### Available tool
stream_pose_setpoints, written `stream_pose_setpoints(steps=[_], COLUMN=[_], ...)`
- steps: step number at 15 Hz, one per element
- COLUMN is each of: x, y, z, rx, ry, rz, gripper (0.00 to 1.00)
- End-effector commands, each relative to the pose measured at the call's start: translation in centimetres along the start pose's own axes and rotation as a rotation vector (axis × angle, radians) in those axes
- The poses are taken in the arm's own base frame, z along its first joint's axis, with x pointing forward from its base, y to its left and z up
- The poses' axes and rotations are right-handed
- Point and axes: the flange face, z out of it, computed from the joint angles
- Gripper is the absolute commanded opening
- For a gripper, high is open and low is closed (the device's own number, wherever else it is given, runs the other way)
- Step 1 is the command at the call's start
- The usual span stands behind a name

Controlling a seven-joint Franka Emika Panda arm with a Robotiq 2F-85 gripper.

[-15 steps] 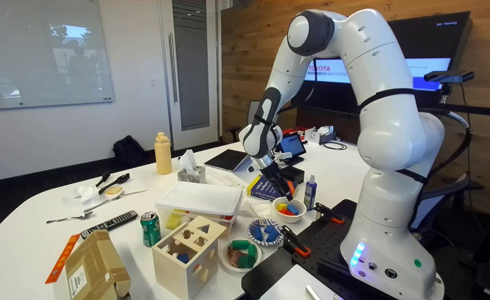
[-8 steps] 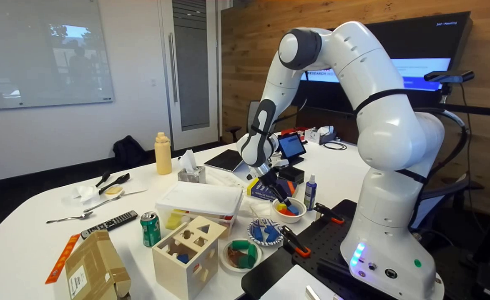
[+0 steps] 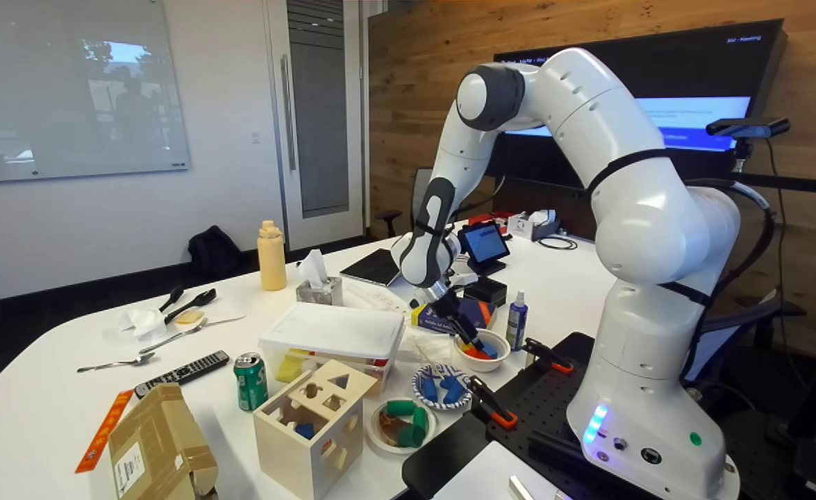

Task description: Place the orange block inside the wooden object through the square whole

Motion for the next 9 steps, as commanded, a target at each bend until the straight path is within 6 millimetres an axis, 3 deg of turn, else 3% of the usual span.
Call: stream_pose_setpoints(steps=[1, 9], x=[0.24, 0.42], y=[0.48, 0.53], z=[0.1, 1.02], rx=[-0.009, 0.014], ry=[-0.018, -0.029], rz=[0.006, -0.013], gripper=[1.0, 1.0])
